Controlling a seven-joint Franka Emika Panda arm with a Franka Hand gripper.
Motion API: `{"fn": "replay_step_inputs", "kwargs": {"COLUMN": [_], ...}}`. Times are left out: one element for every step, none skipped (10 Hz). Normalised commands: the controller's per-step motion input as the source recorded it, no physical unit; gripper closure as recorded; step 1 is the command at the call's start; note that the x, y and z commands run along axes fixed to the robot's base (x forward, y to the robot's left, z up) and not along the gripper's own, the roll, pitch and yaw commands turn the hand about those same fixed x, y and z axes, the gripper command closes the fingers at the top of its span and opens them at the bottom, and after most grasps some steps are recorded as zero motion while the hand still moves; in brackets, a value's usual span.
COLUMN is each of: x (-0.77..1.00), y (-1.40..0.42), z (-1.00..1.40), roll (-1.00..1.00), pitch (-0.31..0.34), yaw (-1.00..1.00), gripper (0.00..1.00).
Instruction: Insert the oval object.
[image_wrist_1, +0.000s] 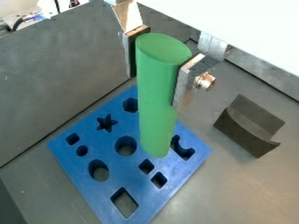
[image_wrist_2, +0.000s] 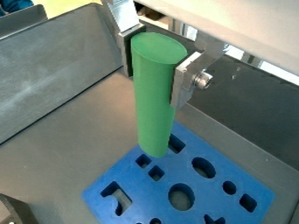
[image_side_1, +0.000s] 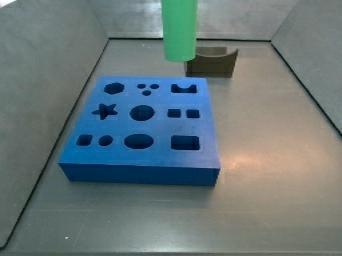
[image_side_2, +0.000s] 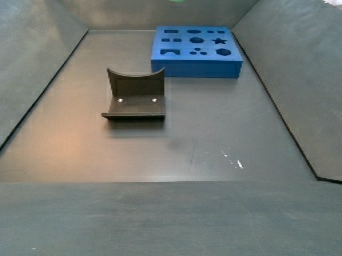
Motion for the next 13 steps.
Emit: {"fn": "replay_step_inputs", "kwargs": {"x": [-0.27,-0.21,-0.13,-0.03,-0.02,-0.16,-0.22,-0.21,-0.20,-0.13,-0.05,-0.07,-0.01], "y": [-0.41,-0.50,-0.57,-0.60,-0.44,-0.30,-0.15,-0.07,-0.09,-0.05,-0.13,-0.22,-0.21], "z": [-0.33,-0.68,-0.69,-0.61,-0.51,-0.49,-0.38,-0.27,-0.32,-0.37,-0.24,-0.13,-0.09], "roll": [0.00,0.00,0.00,0.00,0.01,0.04,0.13,0.28,0.31,0.20,0.21,0.15,0.12], "pitch": [-0.060,-0.009,0.000,0.000,0.057,0.113,0.141,0.194,0.186,0.154,0.163,0.071,0.043], "yaw": [-0.38,-0.56,-0.56,-0.49,-0.42,-0.20,-0.10,-0.06,0.00,0.00,0.00,0.00,0.00], "gripper": [1.00,1.00,1.00,1.00,1.00,1.00,1.00,1.00,1.00,1.00,1.00,1.00,1.00]}}
